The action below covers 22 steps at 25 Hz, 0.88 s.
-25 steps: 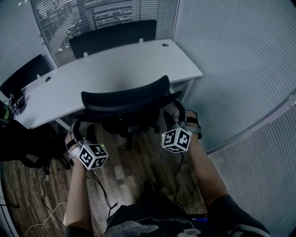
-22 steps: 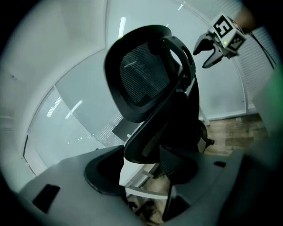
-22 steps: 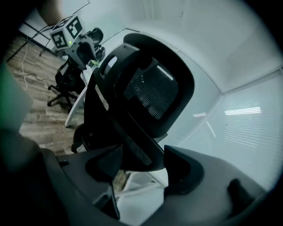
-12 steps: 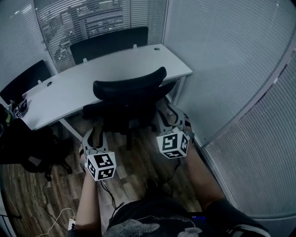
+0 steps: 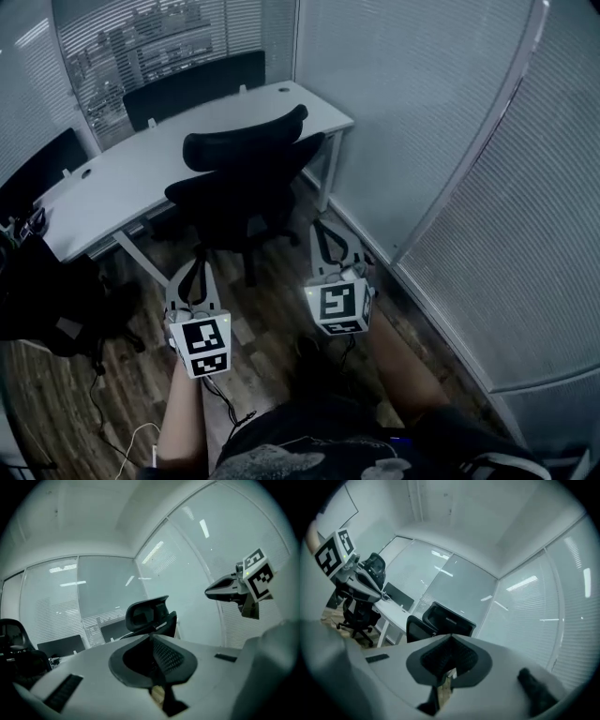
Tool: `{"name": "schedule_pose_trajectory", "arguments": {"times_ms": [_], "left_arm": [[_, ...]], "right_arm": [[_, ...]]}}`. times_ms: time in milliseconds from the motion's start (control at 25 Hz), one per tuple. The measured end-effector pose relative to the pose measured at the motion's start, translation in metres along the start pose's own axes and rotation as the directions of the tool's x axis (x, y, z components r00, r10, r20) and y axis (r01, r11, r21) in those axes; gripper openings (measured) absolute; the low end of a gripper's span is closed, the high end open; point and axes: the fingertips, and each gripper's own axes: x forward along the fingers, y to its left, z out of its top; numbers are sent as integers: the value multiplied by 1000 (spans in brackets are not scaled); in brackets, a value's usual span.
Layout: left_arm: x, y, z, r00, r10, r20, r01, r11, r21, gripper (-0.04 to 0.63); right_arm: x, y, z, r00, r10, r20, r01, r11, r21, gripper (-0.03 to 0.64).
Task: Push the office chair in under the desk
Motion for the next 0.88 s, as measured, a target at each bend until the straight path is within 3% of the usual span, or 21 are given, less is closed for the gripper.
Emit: {"name": "schedule_pose_trajectory", "arguments": {"times_ms": [240, 480, 880], "left_arm": [[-58, -16, -6, 995, -101, 20, 101, 994, -40, 23], [-94, -43, -14, 973, -229, 20, 230, 970, -75, 21], [-116, -88, -22, 952, -306, 11, 306, 949, -82, 20]], "right_arm": [[-66, 30, 11, 999, -22, -46, 24, 999, 42, 23], [-122, 49, 15, 996, -15, -93, 24, 995, 99, 23], [-165, 46, -14, 982, -53, -180, 63, 997, 52, 23]]}}
